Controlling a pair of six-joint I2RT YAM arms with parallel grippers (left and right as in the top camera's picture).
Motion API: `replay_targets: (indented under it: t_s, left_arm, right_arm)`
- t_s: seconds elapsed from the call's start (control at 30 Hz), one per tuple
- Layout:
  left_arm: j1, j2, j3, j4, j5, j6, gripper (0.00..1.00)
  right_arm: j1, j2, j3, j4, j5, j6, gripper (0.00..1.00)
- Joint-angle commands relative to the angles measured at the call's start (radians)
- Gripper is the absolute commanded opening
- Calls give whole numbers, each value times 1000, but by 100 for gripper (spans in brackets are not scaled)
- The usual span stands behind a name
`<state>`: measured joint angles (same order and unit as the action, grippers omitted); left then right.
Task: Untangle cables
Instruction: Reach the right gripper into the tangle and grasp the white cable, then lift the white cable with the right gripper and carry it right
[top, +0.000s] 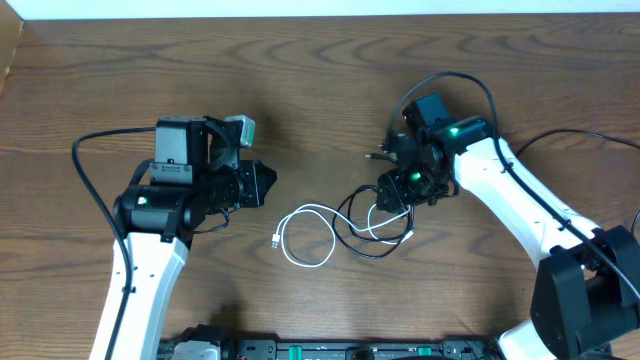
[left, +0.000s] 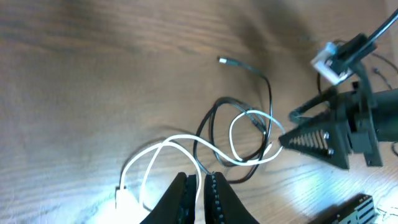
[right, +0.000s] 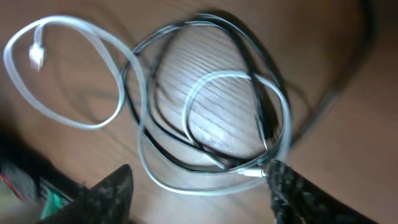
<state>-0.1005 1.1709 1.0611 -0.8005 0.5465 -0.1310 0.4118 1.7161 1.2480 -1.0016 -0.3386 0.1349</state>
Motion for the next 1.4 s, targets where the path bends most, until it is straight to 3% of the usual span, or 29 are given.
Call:
replay_targets:
  t_s: [0.0, 0.43, 0.5, 0.6, 0.67, 0.83, 1.03, 1.37]
  left_arm:
    - [-1, 21, 1, -11, -10, -1, 12]
    - [-1, 37, 0, -18, -10, -1, 11]
    - [-1, 37, 0, -18, -10, -1, 11]
    - [-1, 37, 0, -18, -10, -1, 11]
    - [-1, 37, 0, -18, -9, -1, 11]
    - [-1, 37, 0, -18, -10, -1, 11]
    - [-1, 37, 0, -18, -10, -1, 11]
    - [-1, 37, 0, -18, -10, -1, 11]
  right_arm:
    - [8, -8, -5, -14, 95, 336, 64]
    - [109, -9, -170, 114, 100, 551, 60]
    - [123, -9, -193, 174, 100, 572, 45]
    - [130, -9, -196, 267, 66, 570, 10]
    - [130, -9, -186, 335, 19, 563, 4]
    - [99, -10, -88, 403, -82, 509, 1]
    - [34, -11, 182, 396, -253, 348, 1]
    - [-78, -11, 663, 397, -327, 339, 1]
